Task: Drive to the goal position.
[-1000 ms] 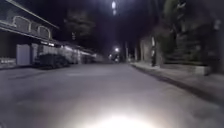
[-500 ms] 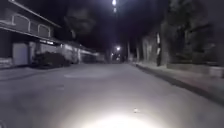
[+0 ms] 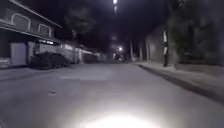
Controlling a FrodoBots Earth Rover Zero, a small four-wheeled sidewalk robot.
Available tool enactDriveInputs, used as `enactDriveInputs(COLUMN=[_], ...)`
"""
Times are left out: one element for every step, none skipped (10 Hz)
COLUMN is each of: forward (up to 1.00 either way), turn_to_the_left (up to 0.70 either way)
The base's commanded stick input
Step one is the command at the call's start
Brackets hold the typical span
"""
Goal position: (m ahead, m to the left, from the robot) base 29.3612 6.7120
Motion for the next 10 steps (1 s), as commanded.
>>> enactDriveInputs(forward=[1.00, 1.00, 1.00, 1.00, 1.00, 1.00, 1.00, 1.00, 1.00, 1.00], turn_to_the_left=[0.00, 0.00, -0.06, -0.21, -0.40, -0.40, -0.39, 0.00, 0.00, 0.00])
